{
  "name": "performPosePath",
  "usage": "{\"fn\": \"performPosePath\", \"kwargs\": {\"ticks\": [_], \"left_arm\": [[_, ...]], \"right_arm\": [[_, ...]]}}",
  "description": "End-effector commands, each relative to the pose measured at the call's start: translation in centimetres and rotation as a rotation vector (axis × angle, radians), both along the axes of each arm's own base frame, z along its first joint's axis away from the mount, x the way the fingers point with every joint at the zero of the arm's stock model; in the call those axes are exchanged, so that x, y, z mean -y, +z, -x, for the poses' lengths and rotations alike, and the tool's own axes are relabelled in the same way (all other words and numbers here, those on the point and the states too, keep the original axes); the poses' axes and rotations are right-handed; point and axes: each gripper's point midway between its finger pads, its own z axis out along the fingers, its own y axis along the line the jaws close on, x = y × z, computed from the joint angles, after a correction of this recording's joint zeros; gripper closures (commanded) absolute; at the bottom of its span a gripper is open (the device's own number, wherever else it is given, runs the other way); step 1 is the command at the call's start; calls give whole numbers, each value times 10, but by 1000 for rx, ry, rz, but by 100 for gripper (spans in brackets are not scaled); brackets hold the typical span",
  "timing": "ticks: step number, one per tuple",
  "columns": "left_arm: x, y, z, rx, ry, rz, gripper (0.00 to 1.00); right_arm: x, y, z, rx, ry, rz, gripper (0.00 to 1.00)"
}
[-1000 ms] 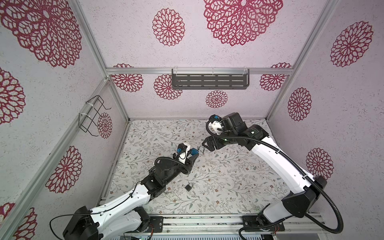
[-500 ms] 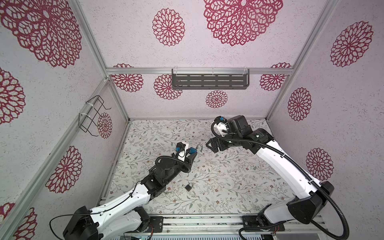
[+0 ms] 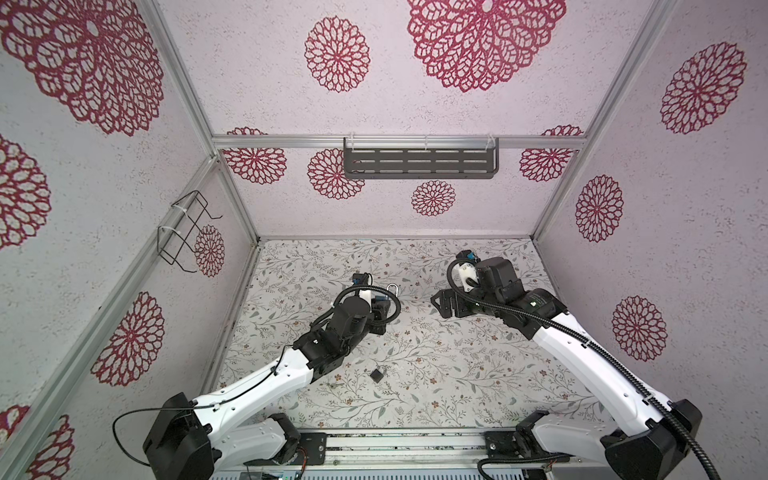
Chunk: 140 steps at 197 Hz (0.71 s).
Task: Unlock with the key
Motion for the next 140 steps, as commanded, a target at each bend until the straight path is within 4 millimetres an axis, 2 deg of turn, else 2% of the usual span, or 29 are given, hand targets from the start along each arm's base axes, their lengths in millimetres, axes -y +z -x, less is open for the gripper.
{"fn": "performPosePath", "kwargs": {"ticks": [1, 59, 91, 114, 140], "left_arm": [[-7, -12, -10, -88, 97, -11, 100], [-5, -58, -39, -259, 205, -5, 100], [-15, -92, -57, -367, 278, -53, 100], [-22, -108, -70, -406, 326, -104, 100], [-17, -120, -82, -417, 325, -122, 100]], "right_arm": [[4, 6, -4, 45, -73, -98, 1], [8, -31, 5, 12, -127, -195, 1], [7, -54, 9, -12, -150, -261, 1], [8, -65, 9, -27, -167, -283, 1], [10, -69, 8, -18, -178, -299, 1]]}}
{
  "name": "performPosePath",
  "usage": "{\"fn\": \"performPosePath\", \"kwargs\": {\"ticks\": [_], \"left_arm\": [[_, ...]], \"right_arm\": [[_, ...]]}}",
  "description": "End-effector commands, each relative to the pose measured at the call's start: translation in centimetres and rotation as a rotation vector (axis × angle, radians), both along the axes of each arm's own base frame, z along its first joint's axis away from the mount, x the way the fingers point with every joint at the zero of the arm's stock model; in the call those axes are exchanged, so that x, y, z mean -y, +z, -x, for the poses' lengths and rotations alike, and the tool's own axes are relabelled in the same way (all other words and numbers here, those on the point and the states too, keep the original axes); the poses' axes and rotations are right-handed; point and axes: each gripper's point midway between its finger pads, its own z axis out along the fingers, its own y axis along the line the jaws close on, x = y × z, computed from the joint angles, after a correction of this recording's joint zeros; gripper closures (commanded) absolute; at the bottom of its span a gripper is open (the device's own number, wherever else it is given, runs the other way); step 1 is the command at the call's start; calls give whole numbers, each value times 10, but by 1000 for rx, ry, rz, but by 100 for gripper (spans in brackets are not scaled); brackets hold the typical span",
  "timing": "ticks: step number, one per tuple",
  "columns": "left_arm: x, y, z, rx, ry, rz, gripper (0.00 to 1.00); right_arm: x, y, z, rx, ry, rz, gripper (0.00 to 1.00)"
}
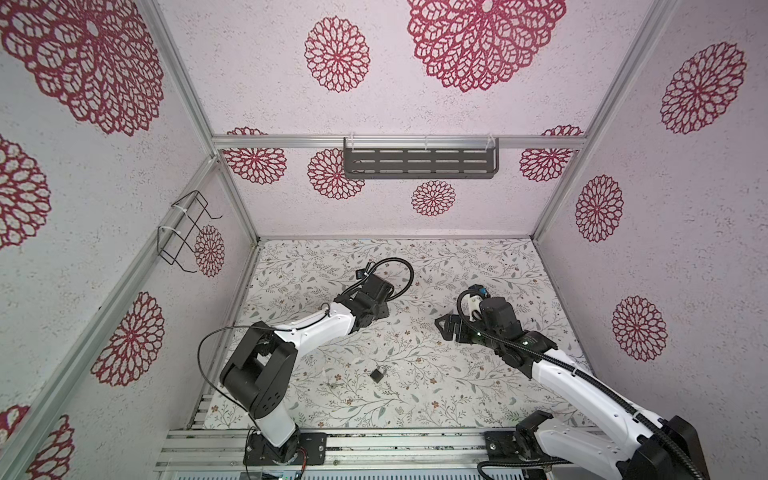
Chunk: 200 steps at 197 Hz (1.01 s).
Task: Unlock with the key
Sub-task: 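Set the blue padlock down farther from the robot and open the left gripper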
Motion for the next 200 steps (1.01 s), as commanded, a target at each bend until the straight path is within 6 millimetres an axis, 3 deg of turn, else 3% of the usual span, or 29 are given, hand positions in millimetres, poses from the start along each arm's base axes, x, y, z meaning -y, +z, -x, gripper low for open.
{"fn": "performPosePath", "kwargs": {"ticks": [1, 105, 107, 112, 148, 200], "left_arm": [[2, 2, -13, 8, 19, 1, 100], [14, -39, -29, -117, 4, -43, 100], [14, -51, -27, -141, 3, -57, 100], [15, -59, -27, -162, 1, -62, 100], [19, -80, -25, -244, 3, -85, 100], [15, -89, -19, -305, 31, -111, 98]], "right_arm": [[-5, 25, -10, 78, -24, -94, 1], [0, 19, -10, 64, -47, -100, 1], [0, 19, -10, 65, -47, -99, 1], [1, 19, -9, 67, -47, -97, 1], [4, 21, -4, 81, -37, -94, 1], [1, 19, 1, 78, 8, -83, 1]]}}
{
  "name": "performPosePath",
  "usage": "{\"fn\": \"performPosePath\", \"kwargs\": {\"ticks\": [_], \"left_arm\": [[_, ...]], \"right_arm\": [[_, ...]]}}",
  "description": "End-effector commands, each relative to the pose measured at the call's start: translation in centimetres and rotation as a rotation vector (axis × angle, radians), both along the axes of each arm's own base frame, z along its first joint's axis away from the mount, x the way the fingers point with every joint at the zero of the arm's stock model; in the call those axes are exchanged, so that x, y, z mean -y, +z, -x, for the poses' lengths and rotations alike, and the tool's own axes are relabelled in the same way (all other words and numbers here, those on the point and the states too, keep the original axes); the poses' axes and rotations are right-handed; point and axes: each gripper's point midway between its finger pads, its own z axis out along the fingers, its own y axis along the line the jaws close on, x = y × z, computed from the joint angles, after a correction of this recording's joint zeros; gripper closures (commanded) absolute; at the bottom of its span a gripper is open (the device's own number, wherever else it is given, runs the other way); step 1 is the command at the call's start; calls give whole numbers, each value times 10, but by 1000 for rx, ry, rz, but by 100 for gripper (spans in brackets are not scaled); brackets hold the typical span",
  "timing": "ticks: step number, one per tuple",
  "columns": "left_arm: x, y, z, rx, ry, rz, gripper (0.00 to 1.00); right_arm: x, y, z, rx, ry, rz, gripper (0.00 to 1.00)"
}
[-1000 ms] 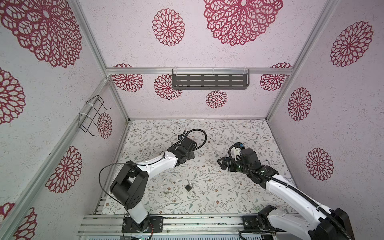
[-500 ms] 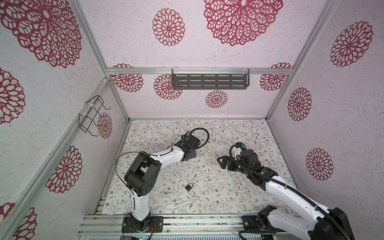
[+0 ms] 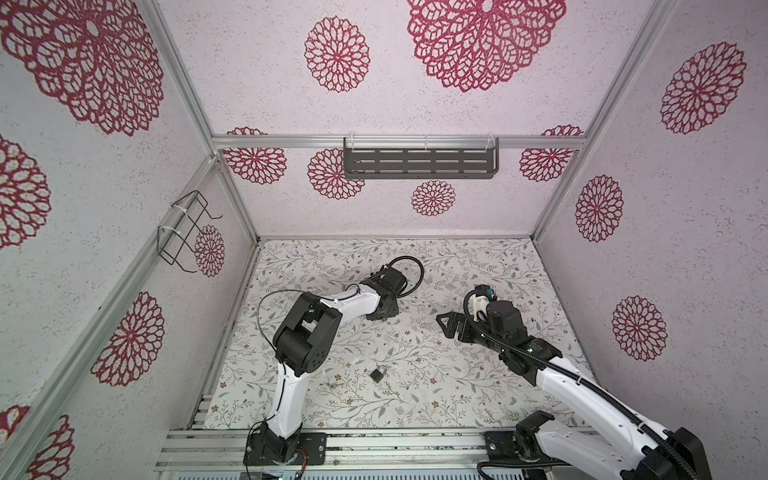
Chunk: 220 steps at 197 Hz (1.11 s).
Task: Unlock with the key
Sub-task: 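Set the blue padlock down farther from the robot and open the left gripper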
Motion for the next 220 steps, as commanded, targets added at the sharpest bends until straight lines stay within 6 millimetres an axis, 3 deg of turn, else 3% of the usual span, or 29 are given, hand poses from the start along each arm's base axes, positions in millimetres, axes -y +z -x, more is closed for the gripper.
{"fn": "performPosePath", "kwargs": {"ticks": [1, 23, 35, 89, 93, 132, 174, 220], "left_arm": [[-10, -12, 11, -70, 28, -31, 97], [-13, -6, 11, -59, 43, -28, 69], [-14, 0, 10, -47, 47, -30, 58], [-20, 38, 14, 11, 72, 10, 35], [-20, 54, 14, 42, 74, 38, 34], [-28, 102, 21, 142, 72, 111, 15], [-54, 163, 45, 298, 75, 186, 0], [-93, 196, 88, 422, 76, 272, 3]], "right_arm": [[0, 6, 2, 22, 29, 1, 1], [-3, 7, 3, 28, 48, 3, 1], [-6, 8, 3, 28, 67, -6, 1], [-28, 5, 6, -3, 179, -43, 1], [-29, 5, 6, -4, 184, -40, 1], [-38, 4, 9, 0, 221, 16, 2], [-66, 0, 25, 16, 273, 88, 2], [-100, -7, 36, 25, 288, 131, 3]]}}
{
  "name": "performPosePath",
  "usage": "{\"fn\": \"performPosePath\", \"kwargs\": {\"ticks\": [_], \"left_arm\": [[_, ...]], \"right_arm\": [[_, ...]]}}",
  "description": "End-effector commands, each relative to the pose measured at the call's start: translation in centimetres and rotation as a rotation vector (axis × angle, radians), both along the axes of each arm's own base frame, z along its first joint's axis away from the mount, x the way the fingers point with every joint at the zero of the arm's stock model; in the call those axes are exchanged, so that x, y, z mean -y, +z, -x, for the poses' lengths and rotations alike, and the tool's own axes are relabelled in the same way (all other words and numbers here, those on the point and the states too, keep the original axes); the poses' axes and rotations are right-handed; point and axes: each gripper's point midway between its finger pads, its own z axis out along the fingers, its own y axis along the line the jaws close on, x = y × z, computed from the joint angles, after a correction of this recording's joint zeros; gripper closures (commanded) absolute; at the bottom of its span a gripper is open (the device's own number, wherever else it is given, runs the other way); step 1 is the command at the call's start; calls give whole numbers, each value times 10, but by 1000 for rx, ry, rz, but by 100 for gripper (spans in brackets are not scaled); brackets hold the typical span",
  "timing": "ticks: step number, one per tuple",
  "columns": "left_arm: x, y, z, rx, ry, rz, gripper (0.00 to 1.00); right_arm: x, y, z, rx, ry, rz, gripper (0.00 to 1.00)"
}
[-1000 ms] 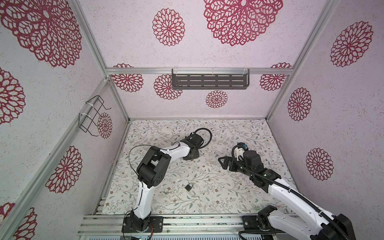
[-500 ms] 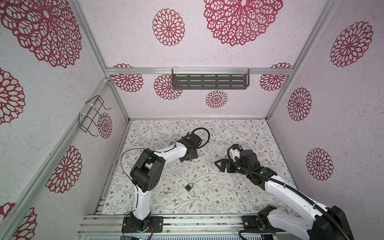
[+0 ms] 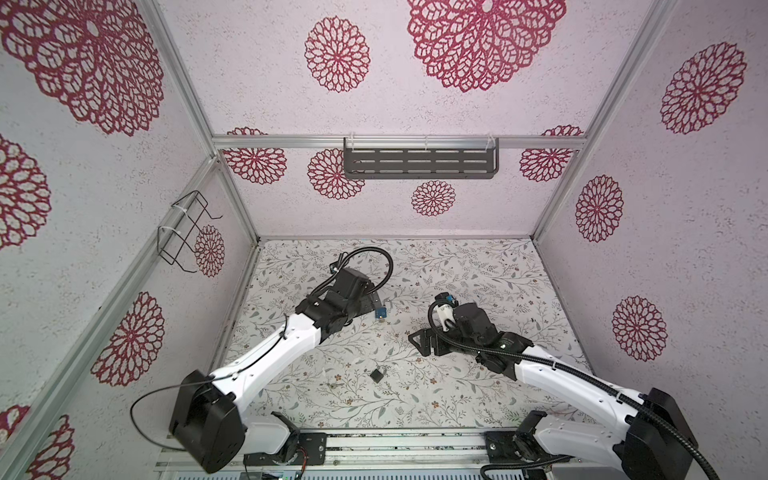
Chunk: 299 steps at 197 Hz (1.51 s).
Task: Unlock with the key
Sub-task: 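Set the blue padlock down farther from the robot and open the left gripper, then reach the right gripper across to the loose silver key while the left arm withdraws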
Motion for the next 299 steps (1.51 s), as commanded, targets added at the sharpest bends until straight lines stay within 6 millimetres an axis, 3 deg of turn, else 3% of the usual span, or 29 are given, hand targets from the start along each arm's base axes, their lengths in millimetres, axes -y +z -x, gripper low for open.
{"fn": "performPosePath", "kwargs": {"ticks": [1, 74, 127, 154, 160, 203, 271, 299], "left_arm": [[-19, 15, 13, 69, 5, 27, 3], [-75, 26, 79, 79, 29, 43, 3], [-95, 29, 100, 94, 87, 79, 3], [-108, 31, 109, 91, 138, 75, 3], [-110, 31, 112, 91, 145, 76, 3], [-122, 35, 126, 114, 186, 94, 3], [-133, 32, 141, 136, 221, 124, 3], [-137, 27, 148, 139, 236, 140, 3]], "right_arm": [[-14, 10, -7, 50, -42, 11, 3], [-103, 17, 15, 107, 52, -28, 8], [-161, 10, 29, 135, 186, 30, 19], [-176, 2, 38, 172, 234, 37, 25], [-186, -1, 55, 181, 285, 30, 27], [-215, -28, 73, 209, 414, 79, 36], [-235, -59, 91, 225, 477, 118, 50], [-244, -65, 96, 233, 503, 128, 52]]}}
